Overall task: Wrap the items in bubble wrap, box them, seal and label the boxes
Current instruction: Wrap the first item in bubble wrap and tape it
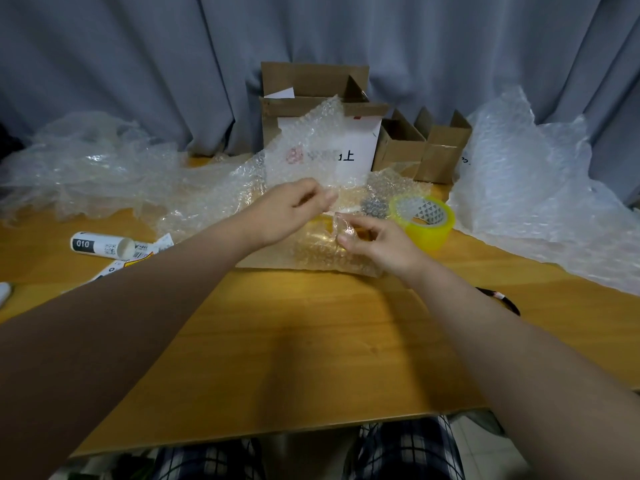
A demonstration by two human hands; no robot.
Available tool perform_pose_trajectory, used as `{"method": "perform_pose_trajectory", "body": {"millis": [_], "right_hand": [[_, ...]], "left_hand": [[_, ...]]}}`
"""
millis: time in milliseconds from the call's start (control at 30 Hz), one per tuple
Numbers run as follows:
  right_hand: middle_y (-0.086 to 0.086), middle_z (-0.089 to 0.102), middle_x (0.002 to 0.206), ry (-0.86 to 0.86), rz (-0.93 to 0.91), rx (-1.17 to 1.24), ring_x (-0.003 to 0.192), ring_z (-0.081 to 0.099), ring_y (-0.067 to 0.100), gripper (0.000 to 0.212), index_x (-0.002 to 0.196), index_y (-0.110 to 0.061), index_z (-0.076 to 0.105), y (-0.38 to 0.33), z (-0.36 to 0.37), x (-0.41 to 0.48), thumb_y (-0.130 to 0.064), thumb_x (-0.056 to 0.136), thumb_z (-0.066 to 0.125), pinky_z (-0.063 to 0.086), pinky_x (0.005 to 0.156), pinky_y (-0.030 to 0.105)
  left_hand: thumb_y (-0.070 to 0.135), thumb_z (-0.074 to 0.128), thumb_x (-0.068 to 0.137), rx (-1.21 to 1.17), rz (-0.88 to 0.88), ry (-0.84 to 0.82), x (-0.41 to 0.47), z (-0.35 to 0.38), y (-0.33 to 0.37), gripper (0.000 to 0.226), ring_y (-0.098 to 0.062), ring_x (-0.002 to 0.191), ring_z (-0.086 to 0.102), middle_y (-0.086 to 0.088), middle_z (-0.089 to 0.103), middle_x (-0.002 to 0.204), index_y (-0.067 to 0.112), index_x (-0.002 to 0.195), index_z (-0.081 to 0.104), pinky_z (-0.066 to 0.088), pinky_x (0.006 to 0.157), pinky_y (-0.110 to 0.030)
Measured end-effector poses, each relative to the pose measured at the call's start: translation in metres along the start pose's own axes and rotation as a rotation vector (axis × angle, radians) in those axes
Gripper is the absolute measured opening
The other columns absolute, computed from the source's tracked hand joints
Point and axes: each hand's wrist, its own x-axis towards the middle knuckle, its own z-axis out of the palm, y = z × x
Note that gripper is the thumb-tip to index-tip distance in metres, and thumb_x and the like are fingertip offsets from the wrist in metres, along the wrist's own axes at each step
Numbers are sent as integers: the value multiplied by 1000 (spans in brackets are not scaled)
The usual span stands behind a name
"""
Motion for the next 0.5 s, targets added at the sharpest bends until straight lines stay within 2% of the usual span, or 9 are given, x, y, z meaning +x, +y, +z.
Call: {"method": "perform_pose_trajectory", "body": {"millis": [33,100,167,233,267,333,400,433,500], "right_hand": [[-4,60,128,9,16,18,118,54,12,41,125,-30,61,1,0,2,-26,85,71,44,104,35],[-4,62,126,14,39,30,116,57,14,40,124,-30,63,1,-1,4,-28,84,71,45,104,40],[-5,60,129,6,53,37,120,55,14,41,124,-33,64,0,1,6,-29,83,72,42,107,41],[-5,59,131,2,50,38,122,53,16,40,122,-33,64,-1,2,7,-29,83,73,39,108,42],[-5,60,130,1,40,45,122,54,16,39,122,-32,65,-2,2,7,-28,84,72,40,108,41],[-4,61,128,-1,32,56,118,56,15,38,122,-29,64,-1,2,7,-26,86,70,43,105,36],[-5,63,120,4,33,46,107,60,8,33,120,-28,65,0,1,7,-24,88,68,48,91,24],[-7,65,111,10,33,37,95,62,1,28,116,-26,67,-1,0,7,-21,88,67,48,80,18],[-12,67,87,22,56,32,75,61,-1,19,105,-24,69,-1,-2,8,-13,90,65,46,65,18]], "left_hand": [[63,46,79,0,0,-61,-2,-1,1,60,-13,107,56,2,59,116,16,116,55,46,96,-33],[57,58,77,161,9,-152,-5,1,-1,67,-9,116,46,7,50,124,18,131,47,38,99,-26],[40,64,85,263,35,-77,-3,5,-10,48,-10,112,48,5,55,118,17,126,54,37,95,-22],[26,61,91,194,7,50,-1,7,-11,25,-12,103,54,3,61,107,15,113,62,43,90,-27],[24,59,92,181,-13,97,1,8,-12,20,-13,100,56,2,63,105,15,110,64,45,91,-30],[25,55,94,344,34,195,2,13,-9,21,-15,105,53,2,60,109,16,111,63,39,98,-32],[31,46,96,558,232,294,-1,19,3,28,-19,107,49,0,56,110,17,113,63,28,98,-33],[36,41,95,623,342,276,-2,22,10,34,-20,105,50,0,57,108,16,112,63,28,96,-33],[50,40,90,744,471,127,-3,30,18,49,-21,105,53,-2,58,110,15,119,59,32,96,-35]]}}
